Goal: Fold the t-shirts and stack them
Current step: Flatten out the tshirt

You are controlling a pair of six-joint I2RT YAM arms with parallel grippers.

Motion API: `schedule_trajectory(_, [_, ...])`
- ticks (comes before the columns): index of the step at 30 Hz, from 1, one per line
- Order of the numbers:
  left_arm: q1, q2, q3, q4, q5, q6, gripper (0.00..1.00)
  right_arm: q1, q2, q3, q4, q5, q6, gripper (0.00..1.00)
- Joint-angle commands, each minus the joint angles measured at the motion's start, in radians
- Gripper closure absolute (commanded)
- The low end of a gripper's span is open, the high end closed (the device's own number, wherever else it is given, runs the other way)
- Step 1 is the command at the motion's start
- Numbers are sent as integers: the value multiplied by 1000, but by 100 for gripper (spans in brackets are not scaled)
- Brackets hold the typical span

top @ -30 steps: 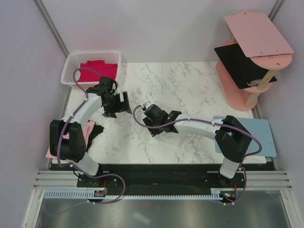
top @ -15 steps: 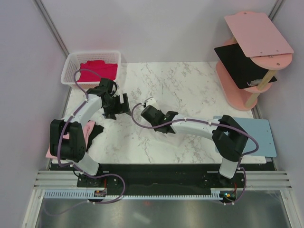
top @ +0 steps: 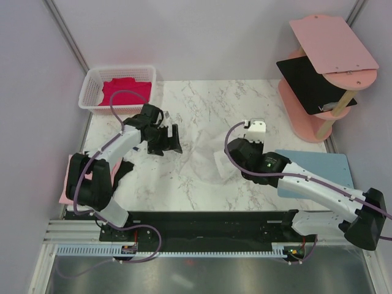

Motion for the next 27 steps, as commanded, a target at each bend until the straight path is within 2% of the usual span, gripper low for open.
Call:
schedule_trajectory(1, [-120, -3, 22, 75, 28, -7, 4, -44, -27, -68, -307, 99, 332, 100])
schedule_trajectory(3, [-178, 22, 31, 83, 19, -15, 4, -48, -62, -101, -398, 73, 470, 100])
schedule_trajectory(4, [-196, 46, 38, 91, 14, -24, 4, -45, -79, -117, -410, 56, 494, 95])
schedule_trajectory(7, [-268, 89, 58, 103, -3, -38, 4, -47, -142, -150, -389, 13, 477, 88])
schedule_trajectory(9, [-319, 109, 75, 108, -24, -40, 4, -45, -177, -154, -317, -14, 367, 62])
schedule_trajectory(10, [-333, 117, 90, 111, -30, -43, 4, -45, -186, -155, -292, -24, 339, 36])
schedule_trajectory(12, [-363, 145, 107, 115, -44, -46, 4, -45, -200, -163, -202, -45, 268, 15])
schedule_trajectory(13, [-370, 154, 121, 117, -50, -52, 4, -47, -197, -164, -176, -65, 218, 2])
schedule_trajectory(19, [-382, 192, 141, 119, -107, -63, 4, -44, -64, -151, -4, -211, 81, 2])
schedule_trajectory(23, [-382, 209, 147, 117, -161, -60, 4, -45, 159, -114, 41, -255, 74, 2])
schedule_trajectory(27, [-379, 217, 157, 118, -202, -66, 4, -45, 329, -75, 42, -217, 81, 2])
